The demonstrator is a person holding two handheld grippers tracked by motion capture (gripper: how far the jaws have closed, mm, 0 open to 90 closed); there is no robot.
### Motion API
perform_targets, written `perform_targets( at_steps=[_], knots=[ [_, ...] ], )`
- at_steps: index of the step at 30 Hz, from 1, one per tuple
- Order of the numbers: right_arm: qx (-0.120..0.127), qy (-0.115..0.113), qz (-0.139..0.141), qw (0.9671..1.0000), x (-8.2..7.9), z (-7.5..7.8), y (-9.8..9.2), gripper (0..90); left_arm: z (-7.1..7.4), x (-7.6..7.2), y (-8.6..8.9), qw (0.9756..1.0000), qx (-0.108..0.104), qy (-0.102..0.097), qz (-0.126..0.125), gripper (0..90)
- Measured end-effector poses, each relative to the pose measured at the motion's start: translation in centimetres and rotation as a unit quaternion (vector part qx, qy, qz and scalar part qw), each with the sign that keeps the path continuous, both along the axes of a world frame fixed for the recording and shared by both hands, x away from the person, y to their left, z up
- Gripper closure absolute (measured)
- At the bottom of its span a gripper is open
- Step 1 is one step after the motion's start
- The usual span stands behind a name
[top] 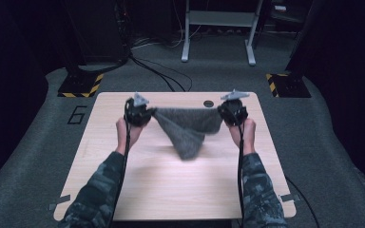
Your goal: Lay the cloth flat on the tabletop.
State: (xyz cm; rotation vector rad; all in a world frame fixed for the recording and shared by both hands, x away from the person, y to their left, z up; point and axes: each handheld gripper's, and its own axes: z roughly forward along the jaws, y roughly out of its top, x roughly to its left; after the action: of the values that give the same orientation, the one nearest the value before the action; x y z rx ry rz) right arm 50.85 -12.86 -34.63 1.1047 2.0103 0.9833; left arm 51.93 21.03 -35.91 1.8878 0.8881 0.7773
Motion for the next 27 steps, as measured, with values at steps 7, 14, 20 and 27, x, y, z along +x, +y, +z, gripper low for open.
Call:
perform_targets(
  at_steps=[7,14,20,27],
  knots=[
    [0.016,-0.107,0.037,0.9935,-6.0,5.4,-0.1,89.3,1.6,-5.5,-0.6,0.9944,0.037,-0.09,-0.041,86.6],
    [0.009,-0.009,0.073,0.9973,-9.9,-5.4,-1.3,89.1,-10.6,-10.5,-0.9,0.9907,0.09,0.003,-0.102,85.4],
    [0.021,0.076,0.079,0.9937,-12.7,-12.4,-2.0,88.8,-15.2,-13.3,0.0,0.9875,0.069,0.075,-0.12,83.7],
    [0.045,0.122,0.099,0.9866,-14.3,-14.0,-2.2,87.5,-15.7,-14.6,1.4,0.9849,0.047,0.111,-0.125,81.8]
  ],
)
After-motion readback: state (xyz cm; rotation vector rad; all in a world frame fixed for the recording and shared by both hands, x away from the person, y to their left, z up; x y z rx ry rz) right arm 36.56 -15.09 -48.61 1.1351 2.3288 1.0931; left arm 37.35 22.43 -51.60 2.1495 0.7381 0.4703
